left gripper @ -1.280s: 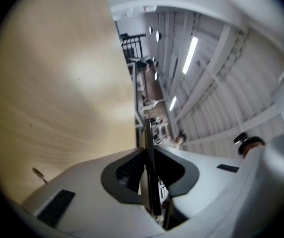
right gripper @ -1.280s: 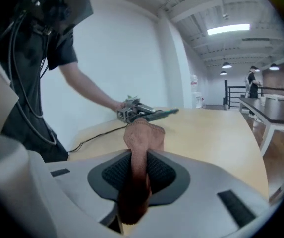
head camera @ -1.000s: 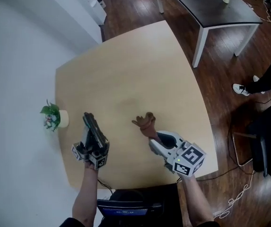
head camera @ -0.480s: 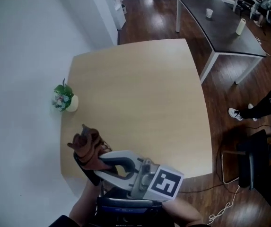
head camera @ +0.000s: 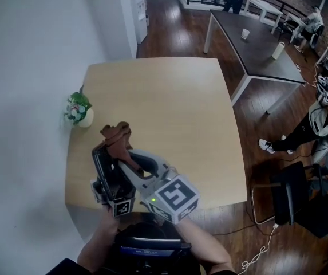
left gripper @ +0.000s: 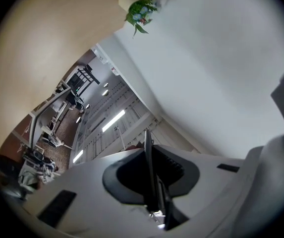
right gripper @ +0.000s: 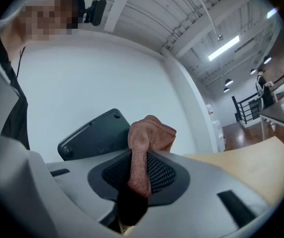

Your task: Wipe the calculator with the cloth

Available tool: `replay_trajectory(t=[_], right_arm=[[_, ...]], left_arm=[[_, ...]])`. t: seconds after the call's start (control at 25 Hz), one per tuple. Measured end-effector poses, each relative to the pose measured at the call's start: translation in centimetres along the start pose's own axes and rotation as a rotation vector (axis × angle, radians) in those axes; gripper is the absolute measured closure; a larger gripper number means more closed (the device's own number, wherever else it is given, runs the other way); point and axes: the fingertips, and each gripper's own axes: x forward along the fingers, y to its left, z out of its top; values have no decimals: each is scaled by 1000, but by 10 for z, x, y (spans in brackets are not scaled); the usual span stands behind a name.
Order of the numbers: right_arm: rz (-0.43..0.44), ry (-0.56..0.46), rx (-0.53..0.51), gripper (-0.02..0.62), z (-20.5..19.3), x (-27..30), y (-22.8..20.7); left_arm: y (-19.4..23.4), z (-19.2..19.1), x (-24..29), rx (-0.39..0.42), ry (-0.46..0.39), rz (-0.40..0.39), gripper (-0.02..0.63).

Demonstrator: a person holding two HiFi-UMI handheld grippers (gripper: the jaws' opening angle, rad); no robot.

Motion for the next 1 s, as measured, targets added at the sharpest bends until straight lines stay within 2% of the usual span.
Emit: replay_trajectory(t=[0.08,0.24,0.32,0.4,0.52,0.72,1.0], right_arm=[[19,-46,20,512,6,-5,7],[279,-241,83,512,48,-28,44],[343,-256,75,512,55,-31,50],[331,-239,62,512,53,-28,39],[256,-206,76,511,46,-25,0],[118,-115,176,512,16,-26,-81],[138,-124,247,512,16,-54,-121]], left_arm=[[0,5,-3,-37,-32,-15,554],[12,7,-4,-58,-42,-9,554],[24,4,-2,-71,-40,3,555],[35,0,4,-72,-61,17,549],[57,-1,12,-55,-99,50,543],[91,12,21,30,-169,96,549],[128,10,39,108,-215,126,554]])
